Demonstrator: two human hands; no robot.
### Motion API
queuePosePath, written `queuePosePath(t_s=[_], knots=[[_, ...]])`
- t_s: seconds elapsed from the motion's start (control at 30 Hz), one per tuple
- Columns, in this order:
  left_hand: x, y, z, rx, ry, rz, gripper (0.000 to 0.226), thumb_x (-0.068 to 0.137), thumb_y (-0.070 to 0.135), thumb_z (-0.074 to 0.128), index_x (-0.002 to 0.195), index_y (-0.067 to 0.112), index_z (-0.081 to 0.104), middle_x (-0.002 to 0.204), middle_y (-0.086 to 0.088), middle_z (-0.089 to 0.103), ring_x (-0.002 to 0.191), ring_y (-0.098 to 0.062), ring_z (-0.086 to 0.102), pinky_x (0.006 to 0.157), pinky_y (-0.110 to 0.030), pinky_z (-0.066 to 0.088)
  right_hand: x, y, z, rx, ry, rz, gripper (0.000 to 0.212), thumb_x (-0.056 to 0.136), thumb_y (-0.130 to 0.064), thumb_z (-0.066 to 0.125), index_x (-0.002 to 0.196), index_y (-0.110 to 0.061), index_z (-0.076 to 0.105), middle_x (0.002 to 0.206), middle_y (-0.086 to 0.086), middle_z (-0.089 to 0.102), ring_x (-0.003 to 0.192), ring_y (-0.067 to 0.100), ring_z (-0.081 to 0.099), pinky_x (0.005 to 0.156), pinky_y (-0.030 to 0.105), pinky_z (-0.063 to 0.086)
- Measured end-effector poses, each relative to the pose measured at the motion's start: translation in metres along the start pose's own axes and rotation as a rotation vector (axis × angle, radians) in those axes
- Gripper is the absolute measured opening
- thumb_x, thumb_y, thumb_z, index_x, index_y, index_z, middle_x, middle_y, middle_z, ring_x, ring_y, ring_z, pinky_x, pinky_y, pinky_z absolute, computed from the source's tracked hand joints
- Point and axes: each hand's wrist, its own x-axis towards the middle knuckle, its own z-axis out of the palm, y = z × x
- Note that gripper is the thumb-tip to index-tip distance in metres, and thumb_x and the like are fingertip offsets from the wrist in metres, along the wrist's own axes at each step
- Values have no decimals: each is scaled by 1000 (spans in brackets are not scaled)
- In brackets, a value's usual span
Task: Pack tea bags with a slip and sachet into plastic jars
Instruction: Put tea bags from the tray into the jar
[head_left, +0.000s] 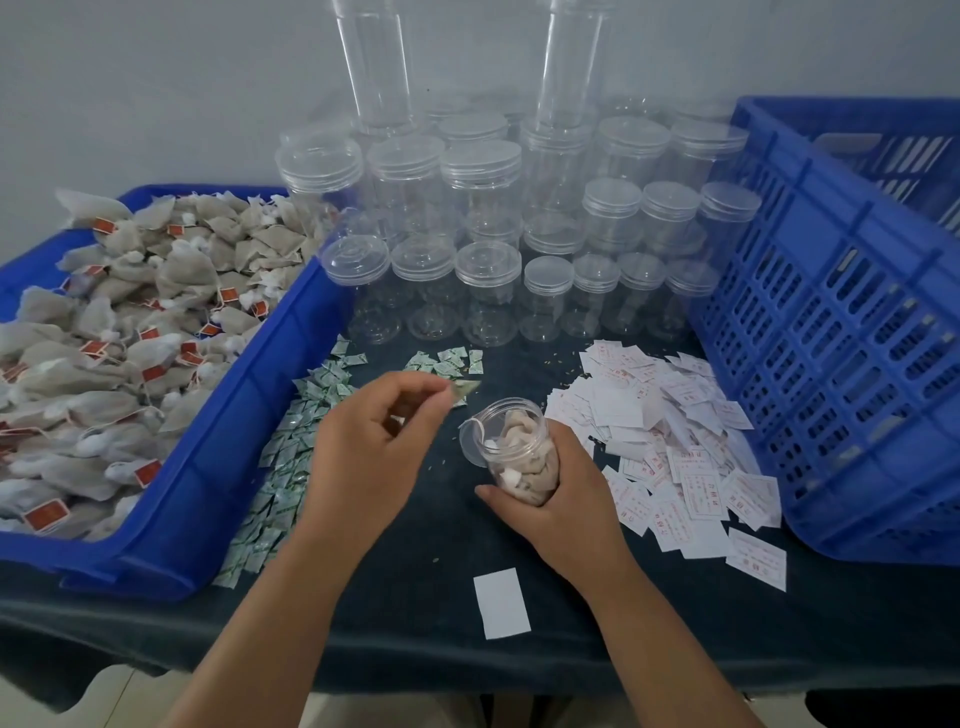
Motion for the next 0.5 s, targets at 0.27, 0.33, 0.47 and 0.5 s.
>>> queuePosePath(t_s=[0.27,0.33,0.47,0.5], knots=[[14,17,4,364,-597,85,30,101,47,59,76,39,73,153,24,48,141,1,38,114,-27,35,-2,4,1,34,-24,-33,67,73,-45,93,132,-35,61,122,-19,70,115,10,68,91,22,55],[11,19,5,377,-679,88,41,104,52,47,80,33,73,160,21,41,148,-2,31,122,-33,29,-2,5,0,47,-21,-17,68,75,-41,96,132,-38,61,123,-19,70,115,9,69,93,26,57],[5,22,9,212,-439,109,43,101,61,43,115,38,78,149,29,50,140,8,40,111,-20,36,0,2,-2,108,49,11,62,73,-42,95,121,-53,58,119,-21,71,111,7,70,88,16,54],[6,22,11,159,-313,119,38,100,58,47,116,40,76,140,30,56,133,8,48,104,-17,41,1,0,-3,121,88,23,59,72,-46,93,119,-53,57,117,-20,72,109,7,71,88,17,54]])
